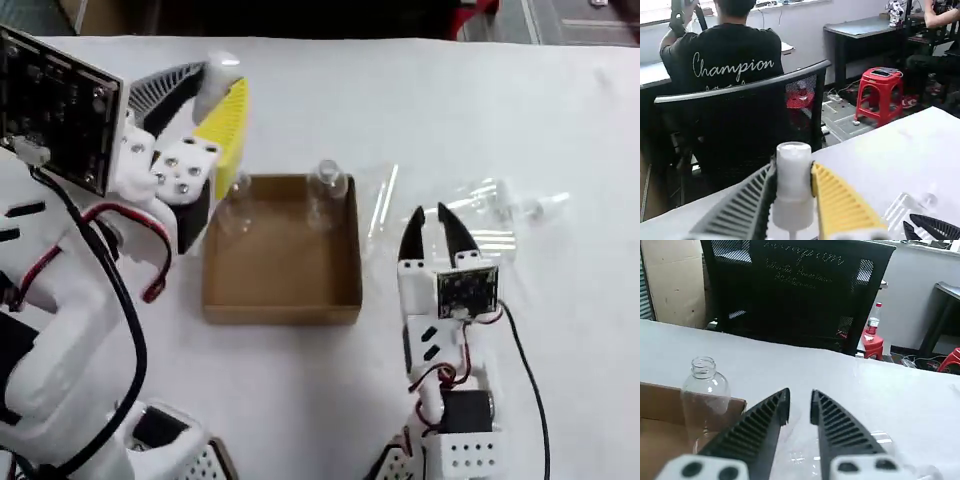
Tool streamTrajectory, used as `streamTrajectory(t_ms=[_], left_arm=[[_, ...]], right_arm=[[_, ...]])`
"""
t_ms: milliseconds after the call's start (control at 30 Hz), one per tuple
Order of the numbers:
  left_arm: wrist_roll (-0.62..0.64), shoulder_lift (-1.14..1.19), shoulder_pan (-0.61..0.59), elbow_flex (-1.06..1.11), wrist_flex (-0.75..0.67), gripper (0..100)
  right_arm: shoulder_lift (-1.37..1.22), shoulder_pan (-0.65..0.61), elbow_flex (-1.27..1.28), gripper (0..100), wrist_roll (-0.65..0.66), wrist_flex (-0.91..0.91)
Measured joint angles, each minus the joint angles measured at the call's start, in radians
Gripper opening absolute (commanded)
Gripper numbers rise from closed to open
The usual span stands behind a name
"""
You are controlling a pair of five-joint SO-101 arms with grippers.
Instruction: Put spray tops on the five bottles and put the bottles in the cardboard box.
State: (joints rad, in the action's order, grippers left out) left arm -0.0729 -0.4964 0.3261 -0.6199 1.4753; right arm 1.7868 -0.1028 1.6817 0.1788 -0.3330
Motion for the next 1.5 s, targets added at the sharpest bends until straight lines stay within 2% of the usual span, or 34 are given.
streamTrajectory(t_ms=[300, 400, 467, 600, 767, 900, 1033, 1200, 1367, 1500], left_arm=[[-0.005, -0.15, 0.014, 0.003, 0.072, 2], [-0.072, -0.272, 0.018, 0.072, 0.071, 2], [-0.095, -0.353, 0.017, 0.164, 0.021, 2], [-0.098, -0.508, 0.018, 0.483, -0.193, 2], [-0.098, -0.661, 0.017, 0.964, -0.664, 2], [-0.081, -0.623, 0.02, 1.274, -1.069, 2], [0.0, -0.47, 0.02, 1.355, -1.338, 2], [0.055, -0.196, 0.023, 1.323, -1.494, 2], [0.055, 0.002, 0.026, 1.2, -1.527, 2], [0.055, 0.075, 0.055, 1.142, -1.53, 2]], right_arm=[[0.0, -0.035, 0.0, 5.7, -0.003, 0.0], [-0.023, -0.043, 0.002, 5.7, -0.003, 0.0], [-0.038, -0.058, 0.003, 5.7, -0.003, 0.0], [-0.061, -0.063, 0.003, 5.7, -0.003, 0.018], [-0.072, -0.068, 0.003, 5.7, -0.003, 0.018], [-0.072, -0.068, 0.003, 5.6, -0.003, 0.018], [-0.072, -0.068, 0.003, 5.6, -0.003, 0.018], [-0.072, -0.068, 0.003, 5.6, -0.003, 0.018], [-0.072, -0.068, 0.003, 5.6, -0.003, 0.018], [-0.072, -0.068, 0.003, 5.6, -0.003, 0.018]])
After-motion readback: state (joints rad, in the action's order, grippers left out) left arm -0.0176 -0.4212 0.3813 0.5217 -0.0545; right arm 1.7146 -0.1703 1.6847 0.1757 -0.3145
